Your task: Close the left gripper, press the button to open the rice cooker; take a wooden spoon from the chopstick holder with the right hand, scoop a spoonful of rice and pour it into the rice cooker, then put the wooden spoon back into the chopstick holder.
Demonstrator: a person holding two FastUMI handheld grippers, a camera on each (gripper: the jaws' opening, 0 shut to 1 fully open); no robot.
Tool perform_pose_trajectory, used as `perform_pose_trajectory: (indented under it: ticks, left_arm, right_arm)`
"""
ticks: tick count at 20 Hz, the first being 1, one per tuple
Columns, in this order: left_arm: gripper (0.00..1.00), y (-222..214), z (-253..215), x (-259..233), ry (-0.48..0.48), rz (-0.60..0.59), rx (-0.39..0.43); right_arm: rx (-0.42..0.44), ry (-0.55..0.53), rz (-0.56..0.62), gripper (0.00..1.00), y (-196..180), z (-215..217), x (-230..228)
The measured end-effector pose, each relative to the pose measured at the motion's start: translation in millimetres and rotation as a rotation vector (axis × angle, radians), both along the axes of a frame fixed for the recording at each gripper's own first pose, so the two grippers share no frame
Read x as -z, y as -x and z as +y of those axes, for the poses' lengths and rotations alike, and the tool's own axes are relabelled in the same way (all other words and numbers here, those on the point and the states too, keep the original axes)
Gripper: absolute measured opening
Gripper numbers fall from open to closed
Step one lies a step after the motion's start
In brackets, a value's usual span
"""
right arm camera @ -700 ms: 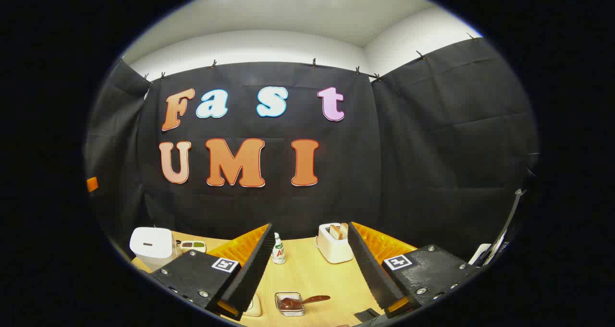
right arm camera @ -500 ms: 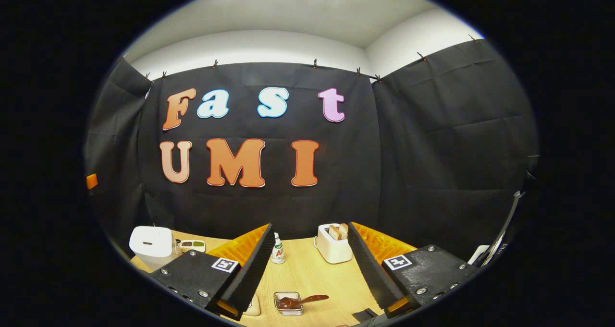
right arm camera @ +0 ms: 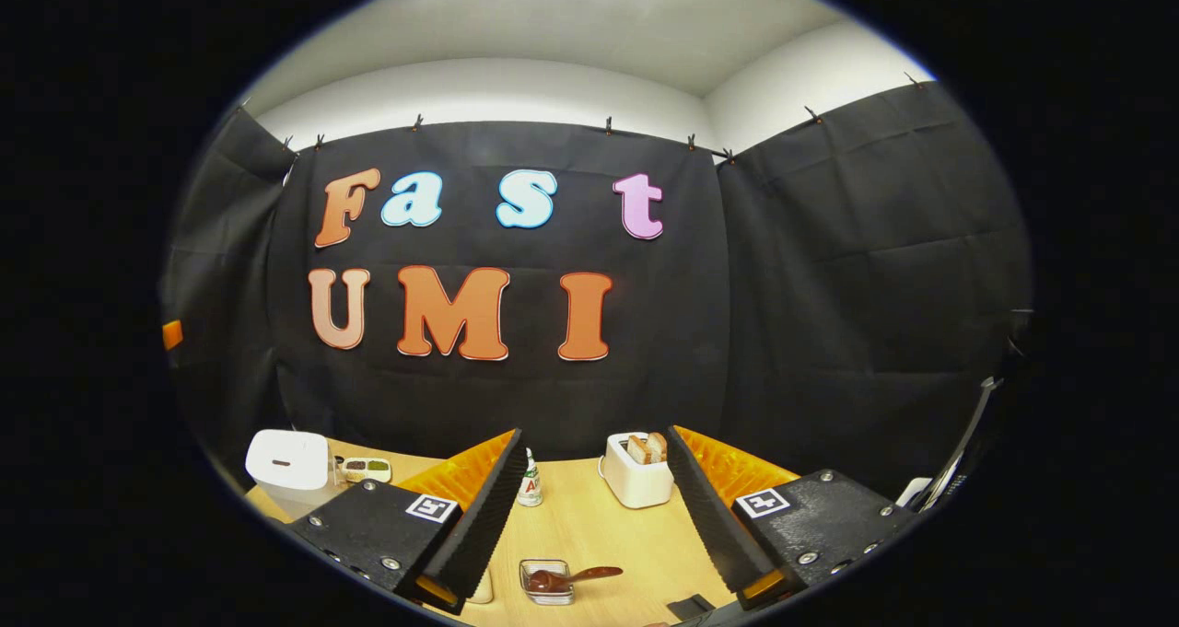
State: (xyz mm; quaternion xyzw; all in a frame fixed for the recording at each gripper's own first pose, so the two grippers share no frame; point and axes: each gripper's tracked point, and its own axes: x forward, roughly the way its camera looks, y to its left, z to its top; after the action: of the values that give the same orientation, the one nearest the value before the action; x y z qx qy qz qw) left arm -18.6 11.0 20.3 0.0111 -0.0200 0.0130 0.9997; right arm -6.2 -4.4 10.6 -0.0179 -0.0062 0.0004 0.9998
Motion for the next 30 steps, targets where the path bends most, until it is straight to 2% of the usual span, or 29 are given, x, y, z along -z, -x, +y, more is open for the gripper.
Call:
perform_pose_trajectory:
  ticks: [9, 12, 13, 17, 18, 19, 20, 24, 25, 30]
  left_arm:
    - [1.00, -1.7, 7.6, 12.8, 0.014, 0.052, -0.005]
    - [0.82, -3.2, 10.1, 10.4, 0.011, 0.047, -0.009]
    - [0.72, -3.3, 10.7, 10.0, 0.008, 0.050, -0.010]
    - [0.12, 1.4, 18.4, 4.1, -0.009, 0.041, -0.028]
    - [0.11, 1.5, 15.2, 4.0, -0.006, 0.037, -0.018]
    - [0.05, 3.2, 17.5, 0.7, -0.001, 0.027, -0.023]
    - [0.10, 1.9, 21.9, 1.2, -0.001, 0.023, -0.029]
    - [0.02, -2.0, 28.9, 5.4, -0.022, 0.044, -0.044]
    - [0.05, -2.5, 25.2, 9.0, -0.024, 0.054, -0.035]
    - [0.05, -16.3, 11.7, 23.5, -0.030, 0.123, 0.036]
  right_arm:
    - [-0.024, -0.009, -0.003, 0.94, 1.3, 12.6, -1.8]
    - [-0.031, -0.001, 0.002, 0.94, 0.0, 16.2, -0.2]
    - [-0.034, 0.005, 0.007, 0.94, 0.0, 17.3, 0.9]
    - [-0.054, 0.027, 0.017, 0.94, 0.6, 24.1, 4.2]
    - [-0.056, 0.035, 0.017, 0.94, 0.2, 24.8, 4.5]
    - [-0.057, 0.042, 0.021, 0.94, -0.9, 25.4, 6.5]
    - [-0.056, 0.048, 0.027, 0.94, -1.3, 25.8, 8.6]
    - [-0.071, 0.037, 0.049, 0.94, -3.3, 29.5, 14.0]
    - [-0.072, 0.029, 0.050, 0.94, -3.8, 29.7, 14.1]
    - [-0.060, 0.037, 0.046, 0.94, -7.0, 25.6, 11.9]
